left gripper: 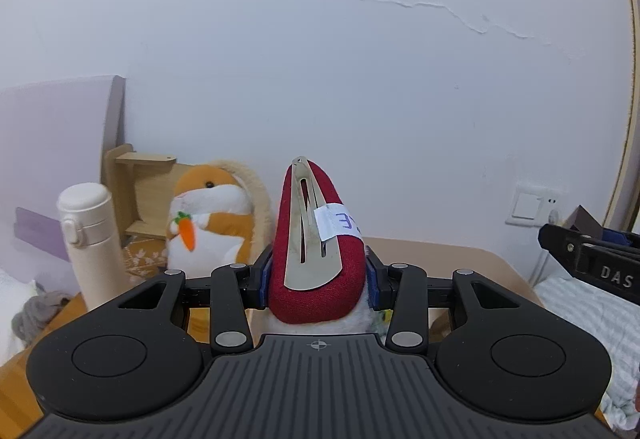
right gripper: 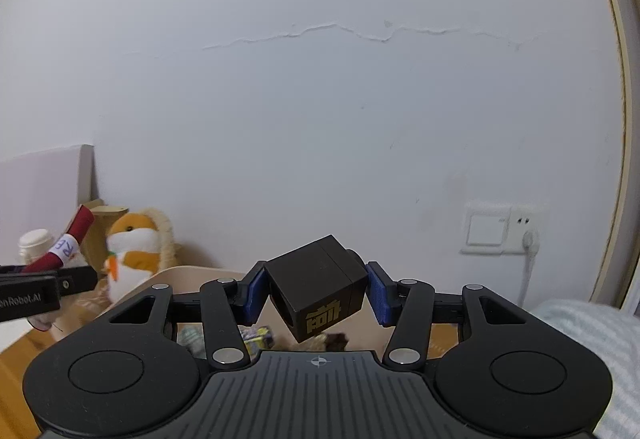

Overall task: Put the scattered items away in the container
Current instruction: 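Lift and carry the red slipper and black box over the bin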

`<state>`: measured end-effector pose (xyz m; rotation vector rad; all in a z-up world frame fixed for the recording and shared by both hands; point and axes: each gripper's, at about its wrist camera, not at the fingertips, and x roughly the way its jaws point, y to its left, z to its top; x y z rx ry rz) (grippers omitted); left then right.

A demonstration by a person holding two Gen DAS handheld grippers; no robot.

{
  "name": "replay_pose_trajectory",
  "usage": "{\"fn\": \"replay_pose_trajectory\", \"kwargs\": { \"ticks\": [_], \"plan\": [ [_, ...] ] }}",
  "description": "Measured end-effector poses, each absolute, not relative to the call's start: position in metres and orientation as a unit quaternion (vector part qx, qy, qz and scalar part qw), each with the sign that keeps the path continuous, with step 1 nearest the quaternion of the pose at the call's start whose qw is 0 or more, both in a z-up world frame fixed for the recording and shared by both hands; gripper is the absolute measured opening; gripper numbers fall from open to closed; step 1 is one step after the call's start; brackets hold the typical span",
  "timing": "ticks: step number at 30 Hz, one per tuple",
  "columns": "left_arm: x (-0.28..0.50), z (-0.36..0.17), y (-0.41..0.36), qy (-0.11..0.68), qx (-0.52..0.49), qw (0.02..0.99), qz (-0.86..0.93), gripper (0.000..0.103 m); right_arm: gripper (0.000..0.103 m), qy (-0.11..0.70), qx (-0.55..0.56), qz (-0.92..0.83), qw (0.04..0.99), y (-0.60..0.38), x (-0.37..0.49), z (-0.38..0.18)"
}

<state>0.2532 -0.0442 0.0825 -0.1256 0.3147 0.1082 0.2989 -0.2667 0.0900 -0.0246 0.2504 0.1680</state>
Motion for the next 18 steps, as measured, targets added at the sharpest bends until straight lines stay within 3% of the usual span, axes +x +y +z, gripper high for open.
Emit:
{"fn": "replay_pose_trajectory", "kwargs": {
  "ticks": [18],
  "plan": [
    [0.317, 0.073, -0.053, 0.172, -0.052, 0.983, 0.026, 0.043, 0.048, 0.137, -0.006, 0.086, 0.987, -0.255, 0.338, 0.078]
  ]
}}
